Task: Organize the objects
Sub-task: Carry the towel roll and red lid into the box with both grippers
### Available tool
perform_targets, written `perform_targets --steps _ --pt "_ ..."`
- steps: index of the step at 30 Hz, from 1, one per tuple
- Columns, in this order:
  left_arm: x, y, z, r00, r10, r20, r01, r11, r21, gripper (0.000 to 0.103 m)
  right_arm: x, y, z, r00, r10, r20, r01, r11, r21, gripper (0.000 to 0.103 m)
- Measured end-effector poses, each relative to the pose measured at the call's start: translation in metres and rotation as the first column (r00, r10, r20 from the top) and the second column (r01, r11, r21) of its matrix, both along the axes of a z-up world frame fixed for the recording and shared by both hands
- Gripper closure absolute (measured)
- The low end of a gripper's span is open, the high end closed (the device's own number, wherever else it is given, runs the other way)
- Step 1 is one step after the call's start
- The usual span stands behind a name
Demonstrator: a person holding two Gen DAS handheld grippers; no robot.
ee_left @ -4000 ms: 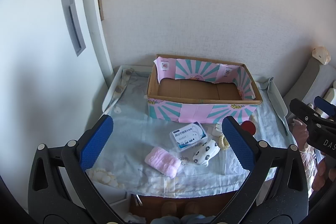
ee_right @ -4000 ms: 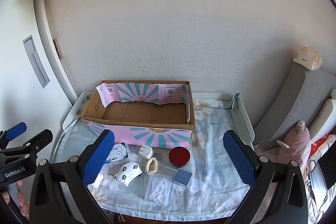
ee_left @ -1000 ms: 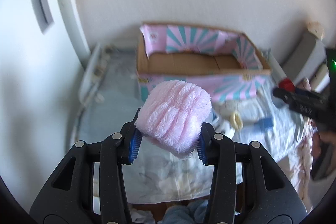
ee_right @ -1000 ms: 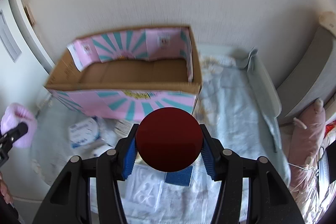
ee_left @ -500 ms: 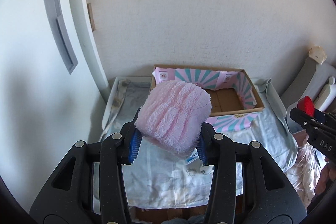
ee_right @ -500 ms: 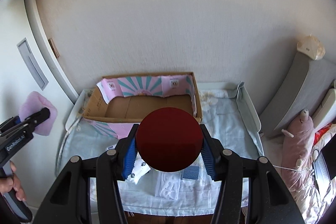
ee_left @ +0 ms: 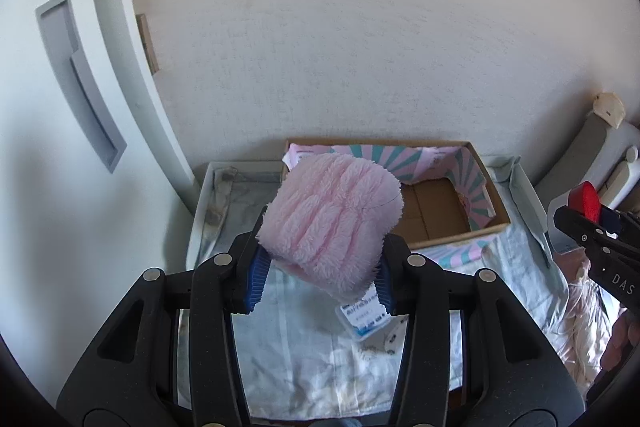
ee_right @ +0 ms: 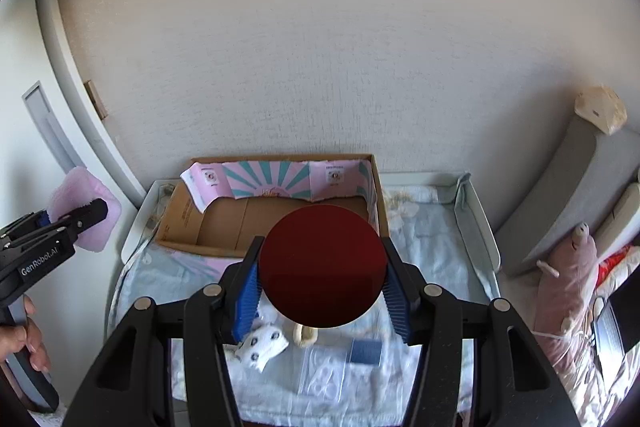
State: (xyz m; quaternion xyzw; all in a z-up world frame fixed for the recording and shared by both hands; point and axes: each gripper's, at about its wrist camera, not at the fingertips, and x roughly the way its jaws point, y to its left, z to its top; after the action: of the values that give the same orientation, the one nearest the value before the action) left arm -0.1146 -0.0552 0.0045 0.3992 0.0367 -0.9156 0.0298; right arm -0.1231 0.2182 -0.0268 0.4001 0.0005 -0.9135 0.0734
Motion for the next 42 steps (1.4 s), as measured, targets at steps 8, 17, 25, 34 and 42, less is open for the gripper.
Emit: perform_targets --steps 8,17,25,34,42 --pt "-0.067 -0.009 -0.004 0.999 0.035 0.031 -0.036 0.999 0.034 0.063 -0.070 -0.004 -0.001 0.996 0.084 0.002 -0.084 0.996 0.003 0.053" --pt "-0.147 0.010 -0.049 0.981 -0.036 0.192 0.036 0.999 0.005 0.063 -0.146 -0.026 -0.030 0.950 0.290 0.116 -0.301 0.950 0.086 0.053" --pt "-0.194 0.017 -0.102 0.939 -0.061 0.339 0.061 0.998 0.009 0.063 -0.178 -0.040 -0.097 0.875 0.381 0.298 -0.415 0.908 0.056 0.053" --pt "-0.220 0.027 -0.161 0.887 -0.088 0.454 0.086 0.996 0.026 0.063 -0.182 -0.046 -0.149 0.810 0.443 0.383 -0.492 0.870 0.036 0.053" --pt "-0.231 0.022 -0.181 0.865 -0.081 0.494 0.077 0.997 0.028 0.063 -0.187 -0.045 -0.162 0.788 0.460 0.409 -0.514 0.857 0.027 0.053"
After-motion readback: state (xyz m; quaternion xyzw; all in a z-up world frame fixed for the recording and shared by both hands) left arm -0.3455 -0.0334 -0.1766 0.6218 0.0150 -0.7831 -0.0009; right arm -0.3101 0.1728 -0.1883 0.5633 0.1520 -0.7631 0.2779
